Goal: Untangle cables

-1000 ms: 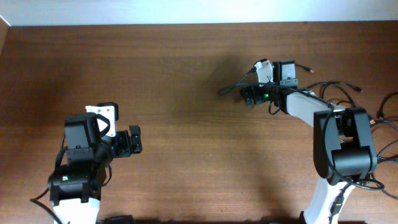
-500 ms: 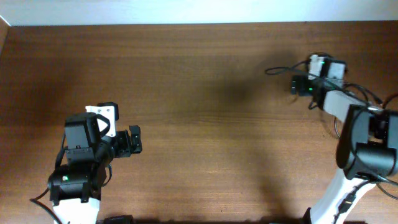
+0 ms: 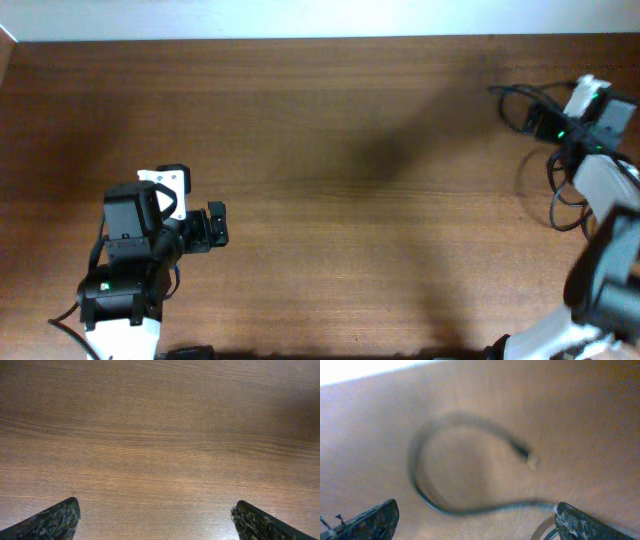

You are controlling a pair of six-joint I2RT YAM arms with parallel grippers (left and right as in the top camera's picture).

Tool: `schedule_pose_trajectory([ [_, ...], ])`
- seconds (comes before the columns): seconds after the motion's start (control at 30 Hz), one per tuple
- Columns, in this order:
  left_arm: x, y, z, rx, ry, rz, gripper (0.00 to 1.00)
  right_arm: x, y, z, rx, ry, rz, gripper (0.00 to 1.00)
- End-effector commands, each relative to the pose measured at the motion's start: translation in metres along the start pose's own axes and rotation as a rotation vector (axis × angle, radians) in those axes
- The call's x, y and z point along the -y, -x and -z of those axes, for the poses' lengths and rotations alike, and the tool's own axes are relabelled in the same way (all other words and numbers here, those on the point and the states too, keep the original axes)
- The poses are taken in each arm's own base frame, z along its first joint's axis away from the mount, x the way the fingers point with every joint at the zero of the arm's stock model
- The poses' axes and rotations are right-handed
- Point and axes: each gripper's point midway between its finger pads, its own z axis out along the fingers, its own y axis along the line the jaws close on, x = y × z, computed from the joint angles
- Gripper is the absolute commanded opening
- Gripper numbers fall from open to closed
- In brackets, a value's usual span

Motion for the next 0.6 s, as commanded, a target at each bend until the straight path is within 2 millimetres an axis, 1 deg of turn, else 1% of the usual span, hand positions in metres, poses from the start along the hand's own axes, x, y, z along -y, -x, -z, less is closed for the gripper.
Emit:
schedule_pose_trajectory([
  [0.0,0.003,0.003,0.002,0.009,-0.013,0.01,0.99,-0.028,0.099,0.083,0.274,0.112,0.047,0.99],
  [0.03,0.003,0.003,0.002,0.009,-0.013,0.009,0.99,-0.034,0.111,0.099,0.311,0.136,0.059,0.99],
  [0.07,0.003,0.003,0.002,0.009,-0.013,0.01,0.99,-0.043,0.123,0.12,0.349,0.171,0.074,0.99],
  [0.1,0.003,0.003,0.002,0.009,-0.013,0.009,0.99,-0.051,0.129,0.144,0.367,0.199,0.084,0.99],
  [0.13,0.003,0.003,0.002,0.009,-0.013,0.009,0.99,-0.056,0.13,0.162,0.364,0.215,0.079,0.99],
  [0.2,0.003,0.003,0.002,0.009,-0.013,0.009,0.99,-0.068,0.12,0.197,0.324,0.235,0.061,0.99],
  [0.23,0.003,0.003,0.002,0.009,-0.013,0.01,0.99,-0.074,0.112,0.211,0.298,0.243,0.058,0.99],
  [0.27,0.003,0.003,0.002,0.009,-0.013,0.01,0.99,-0.081,0.1,0.227,0.256,0.259,0.052,0.99],
  [0.3,0.003,0.003,0.002,0.009,-0.013,0.01,0.99,-0.089,0.088,0.236,0.213,0.278,0.049,0.99],
  [0.33,0.003,0.003,0.002,0.009,-0.013,0.009,0.99,-0.093,0.078,0.24,0.178,0.287,0.045,0.99],
  [0.43,0.003,0.003,0.002,0.009,-0.013,0.01,0.99,-0.106,0.041,0.245,0.029,0.33,0.025,0.99],
  [0.5,0.003,0.003,0.002,0.009,-0.013,0.01,0.99,-0.119,0.011,0.248,-0.099,0.393,0.0,0.99],
  [0.57,0.003,0.003,0.002,0.009,-0.013,0.01,0.99,-0.129,-0.007,0.254,-0.177,0.447,-0.022,0.99],
])
